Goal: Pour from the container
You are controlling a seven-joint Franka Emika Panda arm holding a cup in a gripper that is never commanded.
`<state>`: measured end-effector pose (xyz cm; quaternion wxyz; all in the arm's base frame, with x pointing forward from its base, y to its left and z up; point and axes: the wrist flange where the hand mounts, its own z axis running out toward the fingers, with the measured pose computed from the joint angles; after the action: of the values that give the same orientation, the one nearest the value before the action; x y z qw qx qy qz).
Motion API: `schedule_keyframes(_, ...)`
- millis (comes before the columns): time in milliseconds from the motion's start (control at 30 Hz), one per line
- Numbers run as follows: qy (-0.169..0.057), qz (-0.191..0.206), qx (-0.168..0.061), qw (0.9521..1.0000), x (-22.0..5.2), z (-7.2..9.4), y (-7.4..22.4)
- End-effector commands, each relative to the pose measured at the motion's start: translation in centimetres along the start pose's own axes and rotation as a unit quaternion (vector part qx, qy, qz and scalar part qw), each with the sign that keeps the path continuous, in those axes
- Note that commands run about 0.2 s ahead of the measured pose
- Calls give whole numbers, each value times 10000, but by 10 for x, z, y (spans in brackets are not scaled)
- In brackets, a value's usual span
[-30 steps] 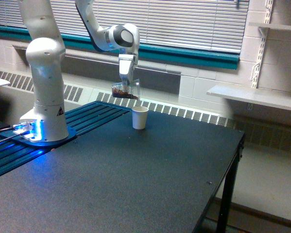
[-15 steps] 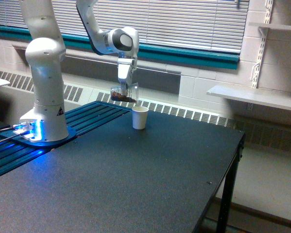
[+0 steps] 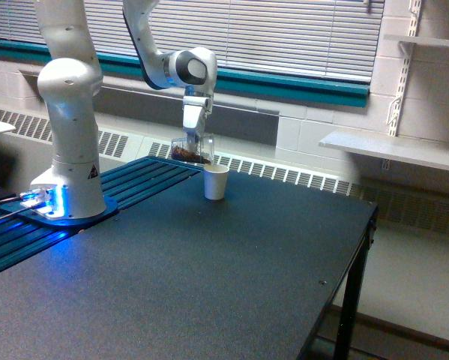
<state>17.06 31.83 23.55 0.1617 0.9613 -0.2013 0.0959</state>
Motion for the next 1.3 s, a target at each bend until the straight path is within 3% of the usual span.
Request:
schedule_keyframes(33,-38,-16,85,10000,7,-2,-7)
schedule_keyframes(600,-199,-215,72,9995,6,1,-24)
schedule_keyframes(1300,-267,-24,-43,9996,11,2,-9)
